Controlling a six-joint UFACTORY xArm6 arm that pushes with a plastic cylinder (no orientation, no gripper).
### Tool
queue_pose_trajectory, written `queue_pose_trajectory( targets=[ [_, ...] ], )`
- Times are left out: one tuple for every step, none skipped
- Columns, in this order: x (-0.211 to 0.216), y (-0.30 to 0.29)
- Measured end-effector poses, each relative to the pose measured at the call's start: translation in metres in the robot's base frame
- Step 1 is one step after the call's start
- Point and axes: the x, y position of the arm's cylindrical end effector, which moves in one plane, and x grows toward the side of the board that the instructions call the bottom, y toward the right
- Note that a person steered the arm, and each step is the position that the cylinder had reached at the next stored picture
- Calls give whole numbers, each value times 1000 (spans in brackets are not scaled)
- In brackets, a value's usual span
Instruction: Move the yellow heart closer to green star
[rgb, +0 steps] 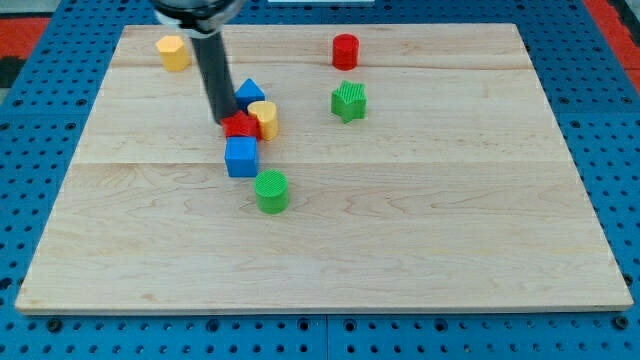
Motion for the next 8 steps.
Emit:
queue_pose_trajectory(
  targets=[
    [1,24],
    [2,52],
    [2,51],
    [0,51],
    [-4,50],
    [-14,53],
    [-15,65],
    [-16,81]
  ],
)
